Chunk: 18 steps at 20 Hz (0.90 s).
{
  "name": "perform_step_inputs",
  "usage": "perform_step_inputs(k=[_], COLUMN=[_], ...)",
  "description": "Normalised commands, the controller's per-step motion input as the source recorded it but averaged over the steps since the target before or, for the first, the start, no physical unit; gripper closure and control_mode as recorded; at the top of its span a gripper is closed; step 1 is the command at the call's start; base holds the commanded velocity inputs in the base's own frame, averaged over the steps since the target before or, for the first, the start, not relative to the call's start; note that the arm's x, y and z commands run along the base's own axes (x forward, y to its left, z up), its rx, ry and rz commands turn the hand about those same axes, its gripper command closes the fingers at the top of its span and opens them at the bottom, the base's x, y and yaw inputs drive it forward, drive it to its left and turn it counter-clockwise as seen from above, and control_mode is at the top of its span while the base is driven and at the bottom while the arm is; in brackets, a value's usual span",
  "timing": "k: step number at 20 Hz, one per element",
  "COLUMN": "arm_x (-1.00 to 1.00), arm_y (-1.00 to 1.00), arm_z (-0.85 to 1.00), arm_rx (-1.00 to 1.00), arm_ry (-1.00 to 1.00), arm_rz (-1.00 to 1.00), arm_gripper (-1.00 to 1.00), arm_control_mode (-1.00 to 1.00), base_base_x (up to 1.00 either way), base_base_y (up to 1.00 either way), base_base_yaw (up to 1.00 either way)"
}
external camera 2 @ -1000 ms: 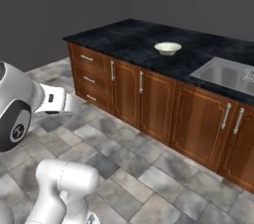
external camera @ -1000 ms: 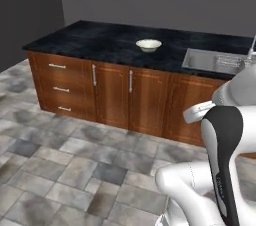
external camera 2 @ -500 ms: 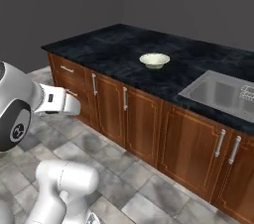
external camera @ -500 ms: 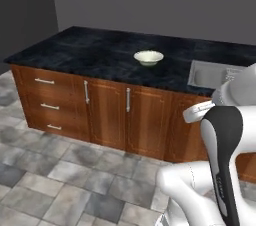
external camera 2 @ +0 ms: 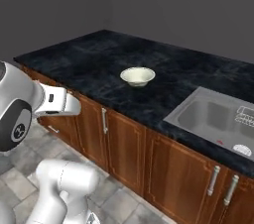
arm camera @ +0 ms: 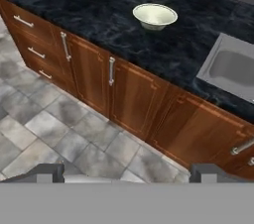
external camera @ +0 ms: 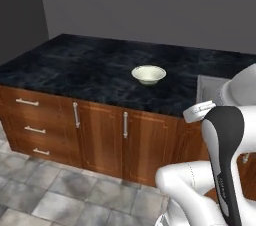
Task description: Clear the mugs and bowl far away from the sink.
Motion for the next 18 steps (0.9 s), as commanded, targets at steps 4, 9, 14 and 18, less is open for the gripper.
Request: perform_step_inputs(k=[4, 9, 14, 18], arm_x=[0.0, 0.0, 0.0, 0.0], arm_y=[0.0, 0.0, 0.0, 0.0], arm_z=[0.0, 0.0, 0.0, 0.0], arm_rx=[0.0, 0.0, 0.0, 0.0], arm_ry=[0.0, 0.0, 0.0, 0.0], arm_rz=[0.0, 0.0, 0.0, 0.0], arm_gripper=[-1.0, -1.0, -1.0, -1.0], arm_control_mode=[1.0, 1.0, 1.0, 1.0], base_base_x=[1.0, 0.91, 0.17, 0.0], base_base_y=[0.0, 0.09, 0.02, 0.03], base_base_yaw=[-0.08, -0.19, -0.34, -0.3])
